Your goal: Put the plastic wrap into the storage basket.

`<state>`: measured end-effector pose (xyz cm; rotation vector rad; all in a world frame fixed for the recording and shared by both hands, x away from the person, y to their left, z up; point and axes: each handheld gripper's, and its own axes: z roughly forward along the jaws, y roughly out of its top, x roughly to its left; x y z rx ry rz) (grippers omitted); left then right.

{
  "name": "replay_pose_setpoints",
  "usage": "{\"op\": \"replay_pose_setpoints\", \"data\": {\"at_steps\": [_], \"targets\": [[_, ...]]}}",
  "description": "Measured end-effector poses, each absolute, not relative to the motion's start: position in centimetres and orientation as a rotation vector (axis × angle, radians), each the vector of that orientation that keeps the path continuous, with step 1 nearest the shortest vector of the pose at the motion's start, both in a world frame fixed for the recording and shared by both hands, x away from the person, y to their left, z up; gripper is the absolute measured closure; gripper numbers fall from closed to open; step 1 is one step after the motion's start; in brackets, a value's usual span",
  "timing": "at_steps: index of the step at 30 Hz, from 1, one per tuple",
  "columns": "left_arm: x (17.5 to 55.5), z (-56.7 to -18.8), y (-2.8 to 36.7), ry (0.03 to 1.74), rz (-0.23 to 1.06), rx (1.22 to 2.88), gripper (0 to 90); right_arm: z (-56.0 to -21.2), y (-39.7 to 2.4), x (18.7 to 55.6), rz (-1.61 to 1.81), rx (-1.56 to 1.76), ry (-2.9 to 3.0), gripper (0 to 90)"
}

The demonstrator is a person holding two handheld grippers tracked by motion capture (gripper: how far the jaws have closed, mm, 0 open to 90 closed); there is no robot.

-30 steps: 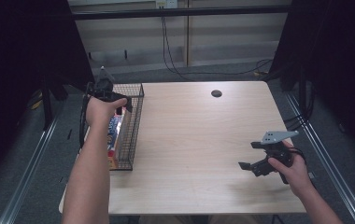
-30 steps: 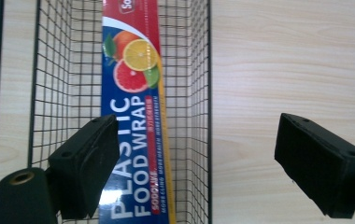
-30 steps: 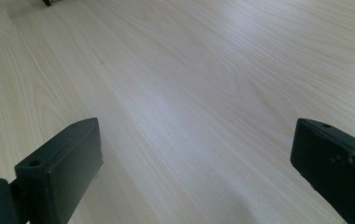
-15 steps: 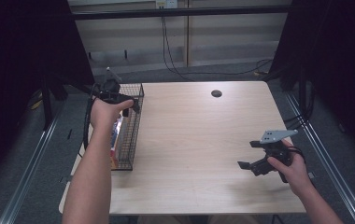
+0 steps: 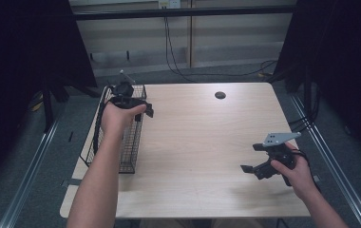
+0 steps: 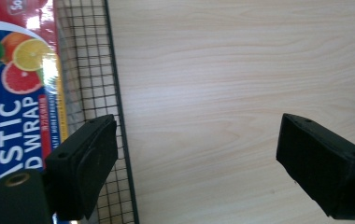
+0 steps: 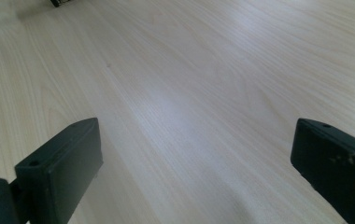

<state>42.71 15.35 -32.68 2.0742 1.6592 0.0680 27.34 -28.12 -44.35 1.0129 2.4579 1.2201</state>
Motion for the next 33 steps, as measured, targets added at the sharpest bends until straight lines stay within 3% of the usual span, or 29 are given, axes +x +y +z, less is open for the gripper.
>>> {"op": "replay_pose_setpoints", "data": {"at_steps": [33], "targets": [[39.8, -34.9, 11.4, 1.459, 0.015, 2.118, 12.8, -44.4, -28.0, 27.3, 1.214, 1.005, 2.471, 1.7]]}}
